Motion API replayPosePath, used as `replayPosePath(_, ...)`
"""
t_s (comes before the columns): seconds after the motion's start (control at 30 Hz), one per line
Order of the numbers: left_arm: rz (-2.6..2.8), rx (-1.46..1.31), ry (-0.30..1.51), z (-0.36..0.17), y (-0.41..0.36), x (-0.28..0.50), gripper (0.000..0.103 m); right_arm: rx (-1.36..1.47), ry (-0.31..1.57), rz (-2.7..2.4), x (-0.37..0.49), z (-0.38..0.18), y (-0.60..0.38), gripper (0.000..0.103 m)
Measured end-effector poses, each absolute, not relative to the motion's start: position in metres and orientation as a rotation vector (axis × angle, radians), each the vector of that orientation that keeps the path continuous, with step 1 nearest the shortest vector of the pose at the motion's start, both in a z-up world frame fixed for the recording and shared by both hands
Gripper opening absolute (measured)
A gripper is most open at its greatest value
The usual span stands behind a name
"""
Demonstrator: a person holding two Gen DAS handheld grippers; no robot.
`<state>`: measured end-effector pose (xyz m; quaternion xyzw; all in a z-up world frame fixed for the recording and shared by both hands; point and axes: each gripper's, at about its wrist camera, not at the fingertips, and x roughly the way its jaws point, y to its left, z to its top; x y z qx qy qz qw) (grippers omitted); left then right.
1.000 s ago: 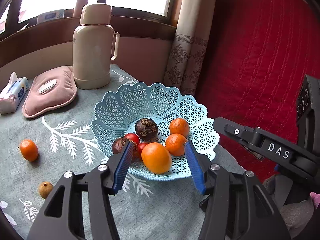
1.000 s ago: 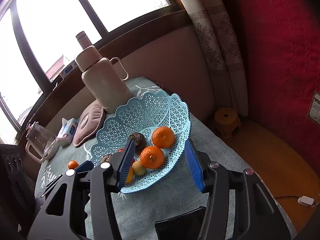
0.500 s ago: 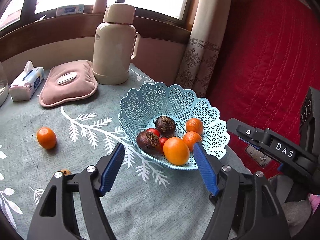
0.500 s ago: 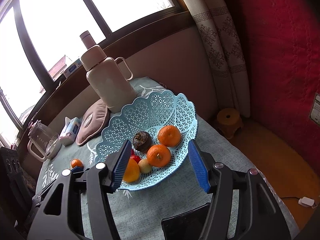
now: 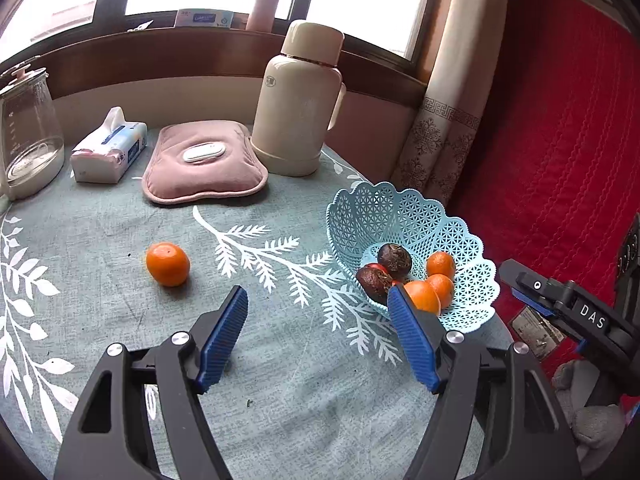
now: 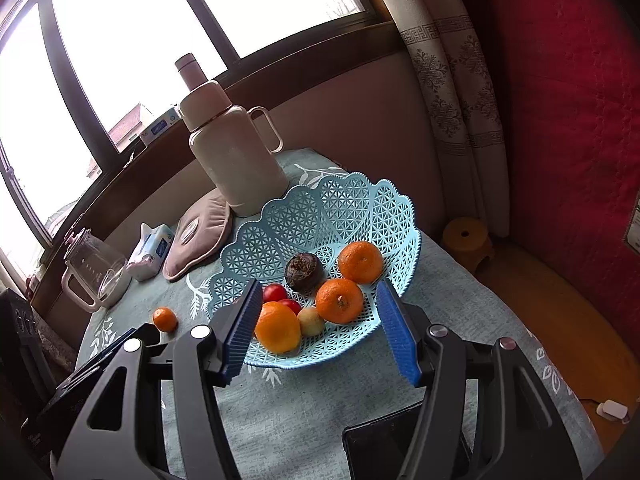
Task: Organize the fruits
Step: 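Close the left tool around the tan pear-like fruit and lift it, then grasp an orange on the table with the right tool while the left tool holds the tan fruit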
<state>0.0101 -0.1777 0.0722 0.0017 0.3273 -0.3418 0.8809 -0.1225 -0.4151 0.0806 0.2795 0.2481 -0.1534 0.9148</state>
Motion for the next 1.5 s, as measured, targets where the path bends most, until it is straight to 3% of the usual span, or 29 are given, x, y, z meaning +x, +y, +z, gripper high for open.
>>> replayPosePath(0.17, -0.650, -0.030, 0.700, 0.066, -0.151, 0.016, 0.080, 0.582, 0.484, -0.317, -0.125, 0.081, -0.413, 0.086)
replayPosePath(0.5, -0.548, -0.026, 0.754, 0.043, -0.119, 0.024, 0.080, 0.550, 0.511, -0.240, -0.119, 0.081, -0.394, 0.087)
replayPosePath(0.93, -0.528, 0.057, 0.807, 0.023, -0.139, 0.035, 0.080, 0.455, 0.542, -0.187, -0.112, 0.080, -0.364, 0.087)
replayPosePath(1.17, -0.538, 0.086, 0.834, 0.016, -0.152, 0.043, 0.060, 0.455, 0.555, -0.183, -0.110, 0.077, -0.362, 0.087)
replayPosePath(1.23, -0.539, 0.094, 0.847, 0.013, -0.156, 0.045, 0.044, 0.453, 0.561, -0.181, -0.109, 0.075, -0.360, 0.087)
replayPosePath(1.33, -0.535, 0.099, 0.863, 0.008, -0.158, 0.048, 0.033, 0.448, 0.569, -0.176, -0.107, 0.073, -0.358, 0.087)
replayPosePath(1.5, -0.539, 0.087, 0.858, 0.008, -0.155, 0.049, 0.028, 0.440, 0.576, -0.170, -0.106, 0.071, -0.355, 0.087)
